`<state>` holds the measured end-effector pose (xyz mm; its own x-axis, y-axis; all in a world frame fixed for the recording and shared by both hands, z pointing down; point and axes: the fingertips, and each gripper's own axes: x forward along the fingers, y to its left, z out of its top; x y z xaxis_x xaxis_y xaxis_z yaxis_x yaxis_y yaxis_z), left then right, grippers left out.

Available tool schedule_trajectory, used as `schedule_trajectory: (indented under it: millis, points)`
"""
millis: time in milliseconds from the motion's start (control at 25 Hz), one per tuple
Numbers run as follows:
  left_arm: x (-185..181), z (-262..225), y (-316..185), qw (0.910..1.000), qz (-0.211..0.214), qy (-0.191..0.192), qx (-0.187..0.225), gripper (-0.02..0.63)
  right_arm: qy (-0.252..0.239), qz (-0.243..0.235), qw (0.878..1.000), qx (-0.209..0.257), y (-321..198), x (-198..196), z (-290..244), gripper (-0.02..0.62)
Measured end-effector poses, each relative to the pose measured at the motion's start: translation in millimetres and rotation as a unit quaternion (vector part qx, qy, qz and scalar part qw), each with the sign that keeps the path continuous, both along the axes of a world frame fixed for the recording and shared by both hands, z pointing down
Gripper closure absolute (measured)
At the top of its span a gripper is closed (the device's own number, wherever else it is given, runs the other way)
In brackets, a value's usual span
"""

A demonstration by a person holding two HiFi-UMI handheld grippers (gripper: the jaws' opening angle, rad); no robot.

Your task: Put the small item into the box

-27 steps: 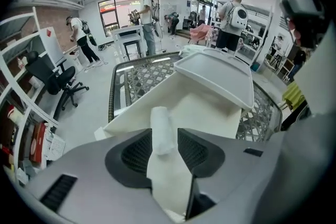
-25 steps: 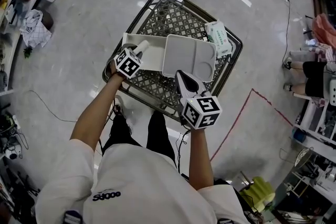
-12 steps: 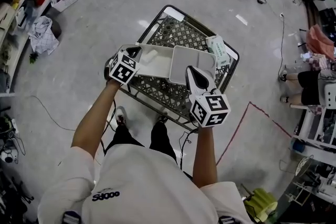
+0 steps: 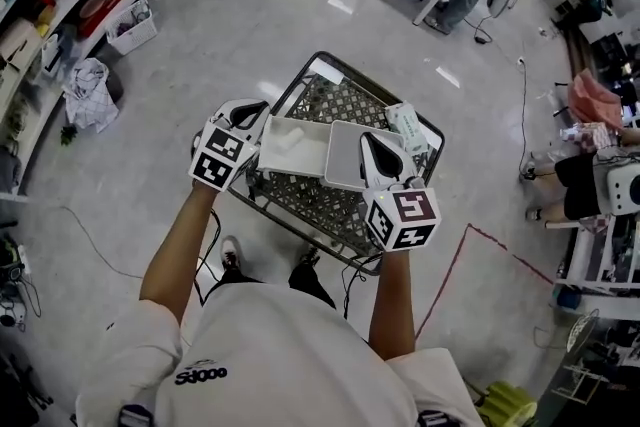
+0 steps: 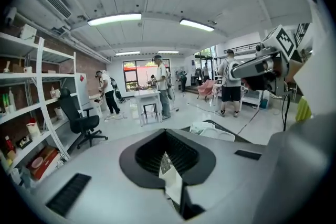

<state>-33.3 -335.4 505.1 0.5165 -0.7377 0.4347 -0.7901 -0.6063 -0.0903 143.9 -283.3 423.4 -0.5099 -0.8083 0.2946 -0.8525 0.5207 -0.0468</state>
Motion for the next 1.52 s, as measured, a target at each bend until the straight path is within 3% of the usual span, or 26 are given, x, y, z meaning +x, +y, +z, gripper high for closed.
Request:
schedule_trajectory:
  millis: [320, 880, 1520]
  points:
    - [-13.9, -65.9, 16.1, 0.9971, 0.014, 0.014, 0.073, 0.600, 0.014, -0.004, 0.999, 0.052, 2.8, -8.1, -39.3, 0.586]
    - [-15.2, -141.5, 38.2, 0.9868, 0.019, 0.026, 0.158, 0.600, 0.018, -0.015, 0.996, 0.090, 17.7, -12.6, -81.1, 0.586]
    - [-10.1, -146.2, 53.4, 0.9856, 0.033, 0.025, 0.164, 0.600, 0.027, -0.022, 0.995, 0.096, 25.4, -19.8, -87.9, 0.586]
